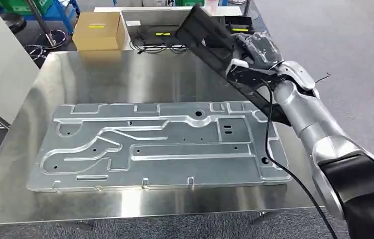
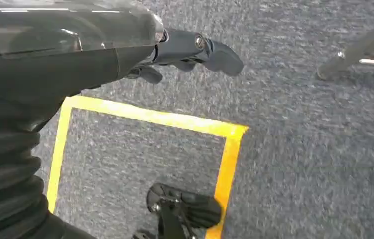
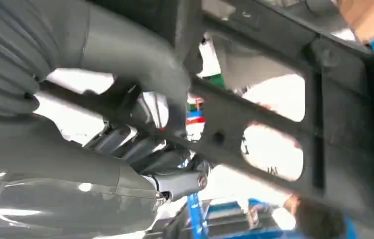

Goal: Take the parts from the cabinet and place them on the table.

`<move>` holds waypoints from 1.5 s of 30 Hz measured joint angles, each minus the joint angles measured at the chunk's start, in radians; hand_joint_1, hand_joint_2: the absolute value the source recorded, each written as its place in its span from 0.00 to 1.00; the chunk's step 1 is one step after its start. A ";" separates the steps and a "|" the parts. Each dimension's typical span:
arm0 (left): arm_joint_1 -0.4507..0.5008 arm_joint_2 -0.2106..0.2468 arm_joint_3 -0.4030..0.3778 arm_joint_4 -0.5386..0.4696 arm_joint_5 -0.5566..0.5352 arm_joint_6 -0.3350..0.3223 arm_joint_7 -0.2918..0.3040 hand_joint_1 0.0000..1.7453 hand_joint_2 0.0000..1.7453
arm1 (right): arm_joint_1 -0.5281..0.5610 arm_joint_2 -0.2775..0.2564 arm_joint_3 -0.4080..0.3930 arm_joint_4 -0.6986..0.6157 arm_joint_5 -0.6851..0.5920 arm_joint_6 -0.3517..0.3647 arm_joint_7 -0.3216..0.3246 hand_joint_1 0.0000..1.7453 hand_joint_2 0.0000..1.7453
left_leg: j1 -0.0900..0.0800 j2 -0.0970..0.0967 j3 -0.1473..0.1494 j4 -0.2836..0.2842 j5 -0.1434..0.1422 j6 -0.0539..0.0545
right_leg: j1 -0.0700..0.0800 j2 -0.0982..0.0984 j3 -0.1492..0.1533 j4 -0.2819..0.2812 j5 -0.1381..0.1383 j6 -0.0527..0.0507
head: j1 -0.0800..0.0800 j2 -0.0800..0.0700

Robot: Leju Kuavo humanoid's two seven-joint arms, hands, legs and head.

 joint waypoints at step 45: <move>-0.010 -0.017 0.052 0.011 0.089 0.013 -0.003 0.00 0.00 | 0.113 0.208 0.150 -0.125 -0.301 -0.231 0.022 0.00 0.00 | 0.002 0.000 0.043 -0.004 -0.027 0.005 | 0.030 -0.015 -0.047 0.005 0.043 -0.040 | -0.001 0.000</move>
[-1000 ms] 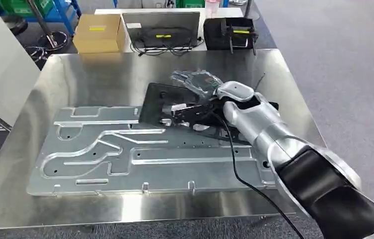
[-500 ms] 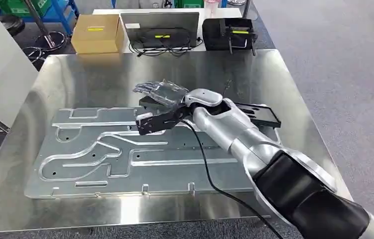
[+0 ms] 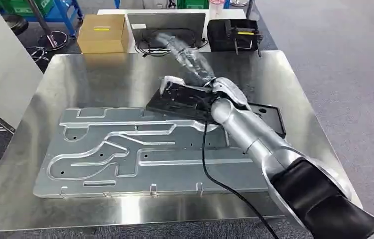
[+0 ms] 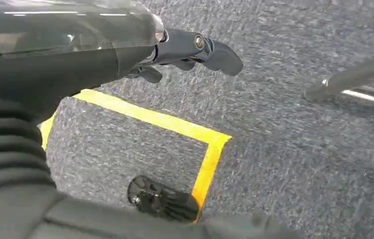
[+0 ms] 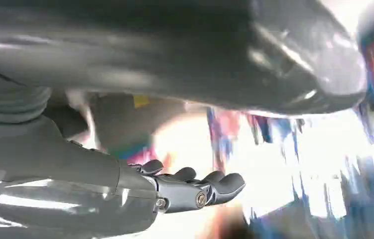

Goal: Take the parts from the cabinet and place them on the table.

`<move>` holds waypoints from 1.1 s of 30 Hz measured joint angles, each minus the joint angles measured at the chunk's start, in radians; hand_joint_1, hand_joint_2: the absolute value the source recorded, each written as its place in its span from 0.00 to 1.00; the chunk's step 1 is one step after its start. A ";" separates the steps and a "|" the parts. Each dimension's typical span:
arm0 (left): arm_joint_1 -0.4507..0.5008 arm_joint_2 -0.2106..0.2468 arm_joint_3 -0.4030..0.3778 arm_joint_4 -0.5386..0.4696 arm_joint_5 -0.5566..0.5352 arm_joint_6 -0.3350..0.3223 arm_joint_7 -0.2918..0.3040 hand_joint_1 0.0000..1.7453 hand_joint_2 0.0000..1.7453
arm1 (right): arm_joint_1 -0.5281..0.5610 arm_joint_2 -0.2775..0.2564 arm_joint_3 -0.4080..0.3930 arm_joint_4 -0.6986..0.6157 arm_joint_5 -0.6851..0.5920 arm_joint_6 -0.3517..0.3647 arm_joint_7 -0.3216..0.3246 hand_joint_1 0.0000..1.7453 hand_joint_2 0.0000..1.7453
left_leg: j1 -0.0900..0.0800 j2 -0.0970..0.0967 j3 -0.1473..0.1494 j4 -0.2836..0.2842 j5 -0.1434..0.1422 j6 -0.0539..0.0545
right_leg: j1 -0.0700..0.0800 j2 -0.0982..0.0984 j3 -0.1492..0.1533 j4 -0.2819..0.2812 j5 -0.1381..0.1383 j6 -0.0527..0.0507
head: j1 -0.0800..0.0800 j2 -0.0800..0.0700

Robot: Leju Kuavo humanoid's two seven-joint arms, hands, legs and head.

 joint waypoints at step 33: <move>0.022 -0.012 0.045 0.002 0.007 0.018 -0.007 0.00 0.00 | 1.271 0.044 -1.026 -1.098 0.170 -0.324 -0.249 0.00 0.00 | -0.001 0.019 -0.039 -0.021 0.075 -0.002 | -0.010 0.006 0.176 -0.048 -0.111 0.021 | 0.001 0.000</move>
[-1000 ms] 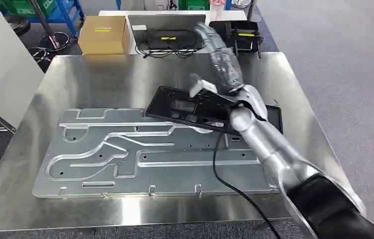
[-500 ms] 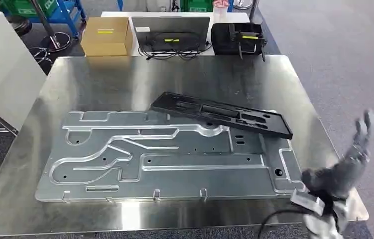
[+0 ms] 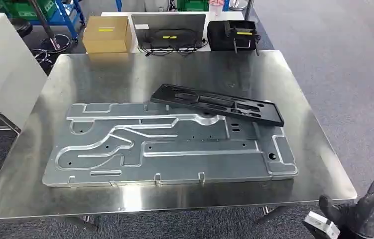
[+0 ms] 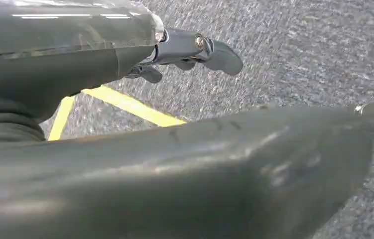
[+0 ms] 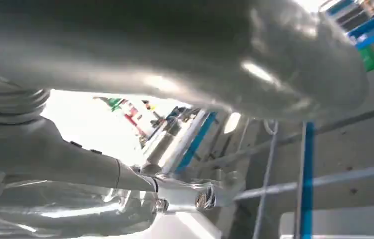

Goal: Take the parts from the cabinet and place them on the table.

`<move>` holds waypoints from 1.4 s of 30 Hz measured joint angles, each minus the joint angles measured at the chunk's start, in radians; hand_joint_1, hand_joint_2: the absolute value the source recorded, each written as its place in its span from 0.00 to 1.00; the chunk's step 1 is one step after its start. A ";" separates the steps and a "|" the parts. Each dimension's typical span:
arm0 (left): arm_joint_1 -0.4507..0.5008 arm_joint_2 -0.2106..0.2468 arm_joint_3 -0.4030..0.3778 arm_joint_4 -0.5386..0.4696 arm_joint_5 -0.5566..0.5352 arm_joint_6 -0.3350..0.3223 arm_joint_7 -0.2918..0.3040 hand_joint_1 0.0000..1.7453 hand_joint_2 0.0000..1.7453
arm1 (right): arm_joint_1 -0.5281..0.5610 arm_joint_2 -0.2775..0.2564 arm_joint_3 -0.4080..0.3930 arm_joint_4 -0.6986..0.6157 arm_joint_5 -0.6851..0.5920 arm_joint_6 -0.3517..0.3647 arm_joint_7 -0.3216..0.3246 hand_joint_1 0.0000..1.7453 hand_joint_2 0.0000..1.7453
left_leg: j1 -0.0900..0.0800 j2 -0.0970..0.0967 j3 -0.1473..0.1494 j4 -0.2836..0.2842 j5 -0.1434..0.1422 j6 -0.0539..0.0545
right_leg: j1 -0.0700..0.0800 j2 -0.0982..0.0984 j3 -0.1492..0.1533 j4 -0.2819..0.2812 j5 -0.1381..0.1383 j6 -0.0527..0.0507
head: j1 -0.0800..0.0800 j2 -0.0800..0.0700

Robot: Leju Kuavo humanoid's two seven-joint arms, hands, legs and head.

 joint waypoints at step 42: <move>0.005 -0.038 -0.078 0.003 -0.134 -0.089 0.112 0.00 0.00 | -0.308 0.052 -0.720 1.659 0.402 0.667 0.893 0.00 0.00 | -0.001 -0.002 0.064 0.211 -0.167 -0.021 | 0.000 -0.001 -0.132 0.000 0.117 -0.027 | -0.001 0.000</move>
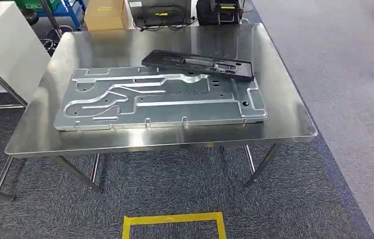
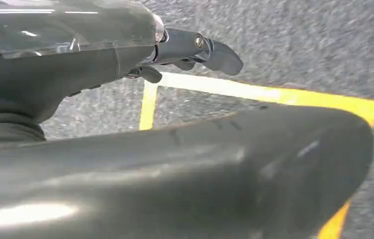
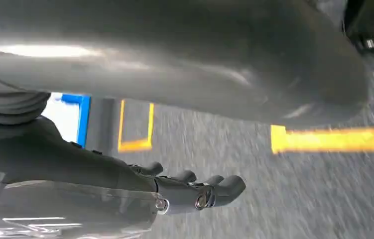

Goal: Take the parts from the cabinet and place them on the table.

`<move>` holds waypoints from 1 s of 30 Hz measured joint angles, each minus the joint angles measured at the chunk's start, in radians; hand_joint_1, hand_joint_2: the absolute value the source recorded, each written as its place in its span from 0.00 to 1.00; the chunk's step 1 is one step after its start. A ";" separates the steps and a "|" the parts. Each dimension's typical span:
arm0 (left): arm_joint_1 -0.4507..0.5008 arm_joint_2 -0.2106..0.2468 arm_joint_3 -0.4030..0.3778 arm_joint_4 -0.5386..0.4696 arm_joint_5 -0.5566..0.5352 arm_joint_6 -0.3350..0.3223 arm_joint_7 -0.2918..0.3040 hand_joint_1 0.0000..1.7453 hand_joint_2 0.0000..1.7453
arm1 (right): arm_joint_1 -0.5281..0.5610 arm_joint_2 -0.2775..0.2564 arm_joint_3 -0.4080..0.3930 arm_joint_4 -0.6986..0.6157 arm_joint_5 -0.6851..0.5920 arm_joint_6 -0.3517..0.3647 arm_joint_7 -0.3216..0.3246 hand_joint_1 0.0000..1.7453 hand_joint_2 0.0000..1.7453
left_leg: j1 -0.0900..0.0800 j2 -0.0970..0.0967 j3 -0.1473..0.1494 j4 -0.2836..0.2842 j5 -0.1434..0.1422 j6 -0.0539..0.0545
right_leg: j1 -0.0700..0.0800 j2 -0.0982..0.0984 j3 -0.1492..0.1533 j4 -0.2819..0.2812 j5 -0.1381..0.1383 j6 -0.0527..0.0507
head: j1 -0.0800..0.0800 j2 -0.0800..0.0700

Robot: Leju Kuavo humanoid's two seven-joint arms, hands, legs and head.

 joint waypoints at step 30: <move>-0.012 -0.035 -0.019 0.005 0.020 -0.005 -0.004 0.00 0.00 | -0.019 -0.006 -0.101 0.044 -0.057 0.039 -0.080 0.00 0.00 | 0.007 0.001 -0.089 0.099 -0.089 -0.009 | -0.010 -0.001 0.030 -0.004 -0.027 0.009 | 0.000 0.000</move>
